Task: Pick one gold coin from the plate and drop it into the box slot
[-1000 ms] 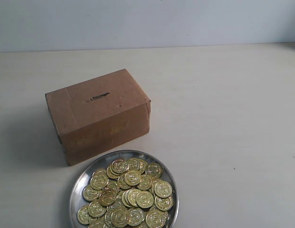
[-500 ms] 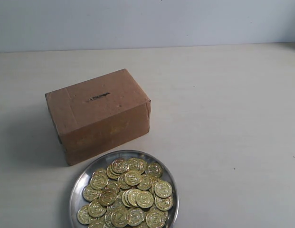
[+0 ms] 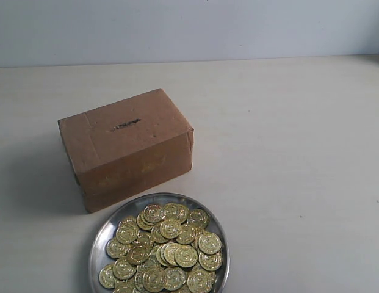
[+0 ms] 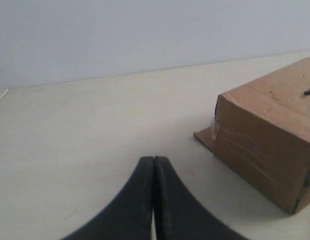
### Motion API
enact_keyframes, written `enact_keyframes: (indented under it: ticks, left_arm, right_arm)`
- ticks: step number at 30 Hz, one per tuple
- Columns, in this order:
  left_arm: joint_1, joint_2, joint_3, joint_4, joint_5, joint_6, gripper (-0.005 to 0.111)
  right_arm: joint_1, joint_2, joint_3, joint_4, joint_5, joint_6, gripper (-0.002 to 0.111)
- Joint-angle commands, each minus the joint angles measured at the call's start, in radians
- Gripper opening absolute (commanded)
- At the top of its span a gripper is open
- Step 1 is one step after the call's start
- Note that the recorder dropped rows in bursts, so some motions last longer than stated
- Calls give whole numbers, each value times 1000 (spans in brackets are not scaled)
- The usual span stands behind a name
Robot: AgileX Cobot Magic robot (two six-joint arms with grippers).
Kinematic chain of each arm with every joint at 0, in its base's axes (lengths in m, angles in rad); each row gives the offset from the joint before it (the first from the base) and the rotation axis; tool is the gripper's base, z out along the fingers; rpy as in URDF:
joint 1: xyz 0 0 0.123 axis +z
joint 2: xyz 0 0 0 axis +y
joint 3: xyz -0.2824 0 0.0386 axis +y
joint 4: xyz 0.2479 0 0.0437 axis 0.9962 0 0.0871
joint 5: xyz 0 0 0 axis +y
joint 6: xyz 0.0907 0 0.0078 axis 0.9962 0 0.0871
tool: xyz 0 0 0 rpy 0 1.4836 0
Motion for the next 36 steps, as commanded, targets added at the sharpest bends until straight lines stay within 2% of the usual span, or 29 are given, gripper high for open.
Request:
enact_keyframes:
  ticks: [1,2,4,9,10,36]
  left_arm:
    - [1,-4,2,27,14,-7,0]
    - [1,-4,2,27,14,-7,0]
    - [1,-4,2,27,14,-7,0]
    - [1,-4,2,27,10,-97,0]
    - [1,-4,2,27,10,-119,0]
    - [7,-4,2,32,29,-137,0]
  right_arm:
    - [-7,-4,4,2,18,-2,67]
    - [-7,-4,4,-1,18,-8,67]
    - [-7,-4,4,-4,19,-54,59]
    - [-7,-4,4,-4,19,-80,4]
    - [-7,-4,4,-4,19,-76,0]
    - [-9,-4,4,40,8,-62,0]
